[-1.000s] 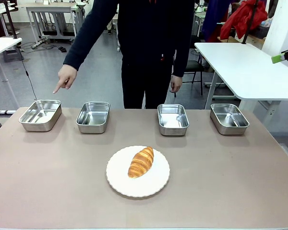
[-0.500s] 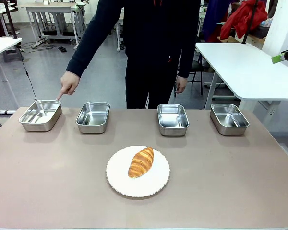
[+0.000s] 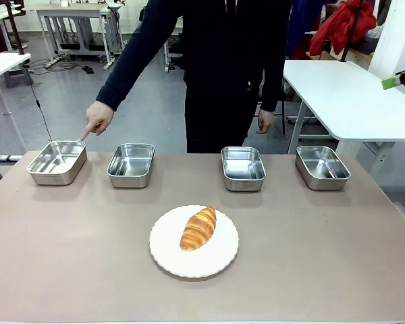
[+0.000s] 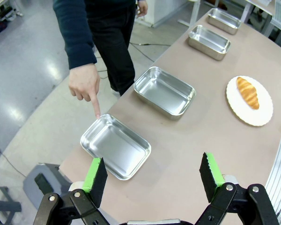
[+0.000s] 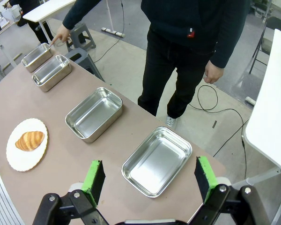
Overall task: Place the bread in the container.
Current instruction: Place the Butter Roll into the Airtight Container indicated by the human.
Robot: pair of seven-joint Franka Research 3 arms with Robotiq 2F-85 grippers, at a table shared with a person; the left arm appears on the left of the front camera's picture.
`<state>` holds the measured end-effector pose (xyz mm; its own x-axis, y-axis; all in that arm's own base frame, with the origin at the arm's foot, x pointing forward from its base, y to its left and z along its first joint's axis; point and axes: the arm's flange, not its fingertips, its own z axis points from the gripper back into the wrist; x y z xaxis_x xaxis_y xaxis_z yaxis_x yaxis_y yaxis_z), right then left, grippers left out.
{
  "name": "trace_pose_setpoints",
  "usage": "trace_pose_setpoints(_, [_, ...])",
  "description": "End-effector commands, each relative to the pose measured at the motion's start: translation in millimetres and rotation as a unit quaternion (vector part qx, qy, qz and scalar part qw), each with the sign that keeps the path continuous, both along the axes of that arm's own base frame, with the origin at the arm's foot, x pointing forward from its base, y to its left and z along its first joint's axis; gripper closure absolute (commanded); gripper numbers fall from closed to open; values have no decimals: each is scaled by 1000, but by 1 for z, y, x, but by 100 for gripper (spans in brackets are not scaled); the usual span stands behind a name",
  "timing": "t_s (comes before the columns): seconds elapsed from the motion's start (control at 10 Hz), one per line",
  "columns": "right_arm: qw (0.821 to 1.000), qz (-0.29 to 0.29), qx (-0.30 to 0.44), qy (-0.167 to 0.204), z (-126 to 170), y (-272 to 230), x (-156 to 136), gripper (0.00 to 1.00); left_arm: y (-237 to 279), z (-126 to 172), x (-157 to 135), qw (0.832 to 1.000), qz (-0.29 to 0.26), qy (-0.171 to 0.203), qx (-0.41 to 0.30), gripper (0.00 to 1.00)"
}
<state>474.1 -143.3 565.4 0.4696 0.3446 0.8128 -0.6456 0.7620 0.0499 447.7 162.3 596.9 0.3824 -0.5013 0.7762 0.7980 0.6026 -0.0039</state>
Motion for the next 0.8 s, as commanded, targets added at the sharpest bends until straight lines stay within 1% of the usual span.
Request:
trace_pose_setpoints(0.0, [1000,2,2,-3,1,1,0,0,-1,1,-1,1000,-4,-2,0,0])
trace_pose_setpoints(0.6, [1000,2,2,-3,1,1,0,0,0,0,0,1000,0,0,0,0])
trace_pose_setpoints(0.7, [1000,2,2,-3,1,1,0,0,-12,5,8,1000,21,16,14,0])
